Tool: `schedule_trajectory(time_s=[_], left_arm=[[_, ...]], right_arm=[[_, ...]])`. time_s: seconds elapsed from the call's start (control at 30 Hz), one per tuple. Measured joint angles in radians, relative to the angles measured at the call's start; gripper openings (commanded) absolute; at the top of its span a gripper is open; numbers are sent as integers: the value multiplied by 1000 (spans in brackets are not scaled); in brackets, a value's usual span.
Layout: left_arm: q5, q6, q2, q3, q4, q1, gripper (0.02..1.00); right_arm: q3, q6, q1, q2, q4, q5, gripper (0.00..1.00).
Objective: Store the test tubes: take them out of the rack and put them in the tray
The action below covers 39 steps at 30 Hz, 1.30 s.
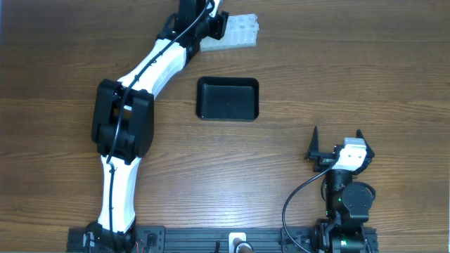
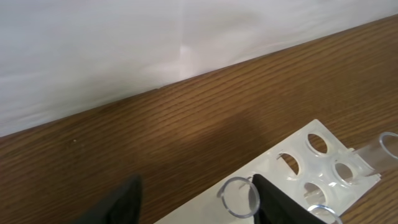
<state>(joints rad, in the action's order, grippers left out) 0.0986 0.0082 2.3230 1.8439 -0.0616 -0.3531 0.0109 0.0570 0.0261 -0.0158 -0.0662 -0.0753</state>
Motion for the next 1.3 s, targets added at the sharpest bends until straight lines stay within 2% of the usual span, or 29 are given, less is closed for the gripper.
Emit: schedule_trajectory(time_s=[0.53, 0.77, 1.3], left_arm=[[3, 0, 0, 0, 0, -16, 369], [3, 0, 0, 0, -1, -16, 259], [3, 0, 0, 0, 0, -17, 148]], right_arm=[[0, 1, 0, 0, 0, 0, 993], [0, 0, 0, 0, 0, 0, 991], [0, 0, 0, 0, 0, 0, 993]])
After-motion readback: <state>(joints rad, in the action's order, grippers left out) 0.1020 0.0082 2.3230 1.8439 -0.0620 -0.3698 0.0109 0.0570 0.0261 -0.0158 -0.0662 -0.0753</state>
